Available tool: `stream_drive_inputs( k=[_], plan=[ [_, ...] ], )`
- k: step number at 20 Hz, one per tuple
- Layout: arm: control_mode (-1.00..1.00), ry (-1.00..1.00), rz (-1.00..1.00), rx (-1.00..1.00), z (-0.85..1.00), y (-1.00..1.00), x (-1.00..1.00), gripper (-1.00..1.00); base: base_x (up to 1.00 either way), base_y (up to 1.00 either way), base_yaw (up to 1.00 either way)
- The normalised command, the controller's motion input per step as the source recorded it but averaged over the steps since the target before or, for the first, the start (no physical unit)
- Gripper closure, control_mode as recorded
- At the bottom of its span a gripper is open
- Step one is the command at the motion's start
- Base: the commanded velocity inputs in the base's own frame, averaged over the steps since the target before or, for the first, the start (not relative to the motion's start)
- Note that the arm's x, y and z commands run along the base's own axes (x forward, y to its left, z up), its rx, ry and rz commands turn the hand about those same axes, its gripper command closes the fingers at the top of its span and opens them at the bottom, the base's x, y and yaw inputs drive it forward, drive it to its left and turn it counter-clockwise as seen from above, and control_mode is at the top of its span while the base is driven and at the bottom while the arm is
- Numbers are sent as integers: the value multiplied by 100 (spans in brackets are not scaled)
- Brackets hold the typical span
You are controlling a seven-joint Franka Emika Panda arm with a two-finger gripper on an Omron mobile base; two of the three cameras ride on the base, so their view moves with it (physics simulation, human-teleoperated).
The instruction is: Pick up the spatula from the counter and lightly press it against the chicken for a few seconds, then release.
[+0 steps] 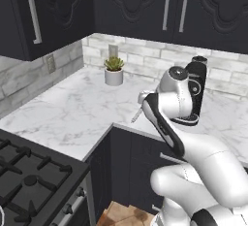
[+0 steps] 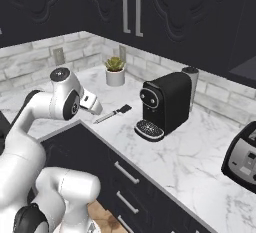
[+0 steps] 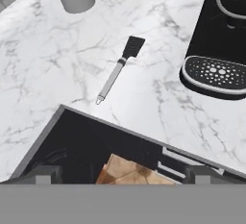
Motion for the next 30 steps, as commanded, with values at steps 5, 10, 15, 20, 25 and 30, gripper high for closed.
stream_drive_inputs(
  k=[5, 10, 15, 20, 25, 30],
  plan=[
    [-100, 1, 0, 0, -20, 0, 15, -100, 0, 0, 0],
    [-100, 0, 0, 0, -10, 2, 21, -100, 0, 0, 0],
    [-100, 0, 0, 1, -6, 3, 21, -100, 0, 0, 0],
    [-100, 0, 0, 1, -14, 0, 14, -100, 0, 0, 0],
    [-100, 0, 0, 1, -16, 2, 17, -100, 0, 0, 0],
    [-100, 0, 0, 0, -14, 2, 19, -100, 0, 0, 0]
  ],
)
